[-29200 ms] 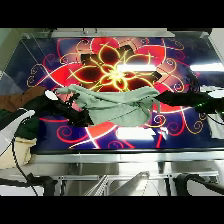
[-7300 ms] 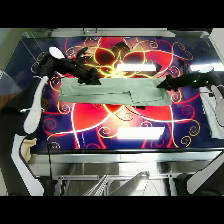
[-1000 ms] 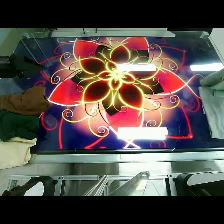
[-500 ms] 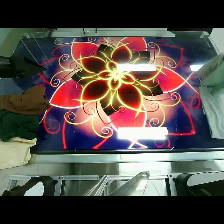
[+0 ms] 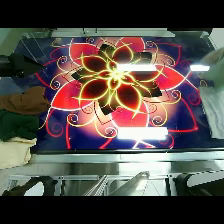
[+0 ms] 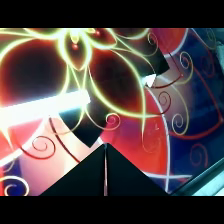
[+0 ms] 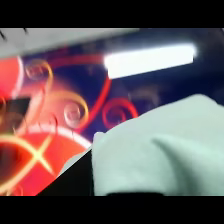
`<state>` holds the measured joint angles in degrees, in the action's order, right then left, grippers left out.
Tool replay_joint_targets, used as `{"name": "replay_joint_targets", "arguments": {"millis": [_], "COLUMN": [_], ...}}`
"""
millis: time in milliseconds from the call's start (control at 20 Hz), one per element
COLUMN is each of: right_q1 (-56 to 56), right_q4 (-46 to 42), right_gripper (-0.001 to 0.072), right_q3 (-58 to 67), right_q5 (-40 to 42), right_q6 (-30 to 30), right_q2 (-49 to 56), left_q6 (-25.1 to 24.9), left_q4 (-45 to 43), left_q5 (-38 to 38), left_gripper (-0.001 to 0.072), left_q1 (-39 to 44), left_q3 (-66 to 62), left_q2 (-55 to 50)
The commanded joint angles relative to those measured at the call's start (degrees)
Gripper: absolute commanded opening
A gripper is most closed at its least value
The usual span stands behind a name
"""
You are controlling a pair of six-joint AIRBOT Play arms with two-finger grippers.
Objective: Fold the shirts.
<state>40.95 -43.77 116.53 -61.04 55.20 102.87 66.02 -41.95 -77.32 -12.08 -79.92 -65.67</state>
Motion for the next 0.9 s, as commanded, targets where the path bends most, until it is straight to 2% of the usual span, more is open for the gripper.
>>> {"name": "replay_joint_targets", "arguments": {"millis": [0, 150, 250, 300, 600, 850], "right_q1": [0.76, 0.68, 0.5, 0.59, 3.98, 10.01], "right_q4": [-10.99, -11.08, -11.58, -12.22, -25.31, -25.46], "right_gripper": [0.002, 0.0019, 0.0019, 0.0019, 0.0019, 0.0019], "right_q3": [-3.67, -4.26, -5.31, -6.32, -16.72, -26.67], "right_q5": [-13.94, -28.26, -33.64, -33.94, -33.59, -30.64], "right_q6": [9.9, 13.25, 17.05, 19.37, 23.82, 24.39], "right_q2": [1.16, 3.06, 2.93, 2.29, -5.25, -9.75], "left_q6": [0.04, 0.04, 0.04, 0.04, 0.02, 0.02], "left_q4": [-0.04, -0.07, -0.07, -0.04, -0.04, -0.02], "left_q5": [0.24, 0.13, 0.02, -0.11, -0.74, -0.87], "left_gripper": [0.0013, 0.0013, 0.0013, 0.0013, 0.0013, 0.0014], "left_q1": [0.02, 0.02, 0.02, 0.02, 0.02, 0.02], "left_q3": [0.02, 0.02, 0.02, 0.02, 0.02, 0.02], "left_q2": [-0.02, -0.02, -0.02, -0.02, -0.15, -0.85]}}
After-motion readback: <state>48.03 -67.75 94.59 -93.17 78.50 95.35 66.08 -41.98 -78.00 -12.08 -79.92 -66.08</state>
